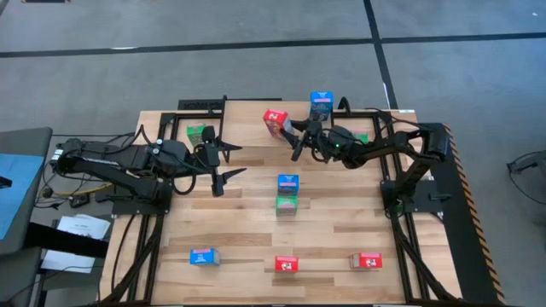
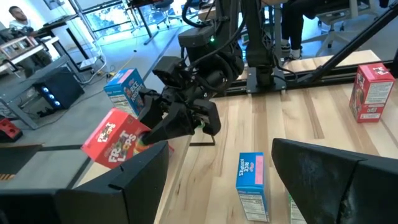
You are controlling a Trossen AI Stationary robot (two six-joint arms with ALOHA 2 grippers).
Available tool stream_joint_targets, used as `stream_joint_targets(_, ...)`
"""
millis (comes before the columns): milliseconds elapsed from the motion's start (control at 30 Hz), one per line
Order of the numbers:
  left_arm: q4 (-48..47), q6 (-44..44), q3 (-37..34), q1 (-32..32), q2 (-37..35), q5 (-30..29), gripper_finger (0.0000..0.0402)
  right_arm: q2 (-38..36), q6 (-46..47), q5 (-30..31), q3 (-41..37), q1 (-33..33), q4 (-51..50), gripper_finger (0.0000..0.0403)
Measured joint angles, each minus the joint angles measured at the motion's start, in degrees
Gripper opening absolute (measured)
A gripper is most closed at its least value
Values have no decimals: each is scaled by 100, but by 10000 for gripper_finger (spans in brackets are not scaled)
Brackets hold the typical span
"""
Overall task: Stack cereal on shelf
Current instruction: Put the top red cereal box on the shelf
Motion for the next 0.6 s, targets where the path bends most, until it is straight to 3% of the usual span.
stream_joint_targets(333,1,1,0,0,0,0,275,2,189,85,-5,17,-254,254)
stream_joint_targets(600,1,-27,0,1,0,0,275,-197,83,112,-9,52,-529,256)
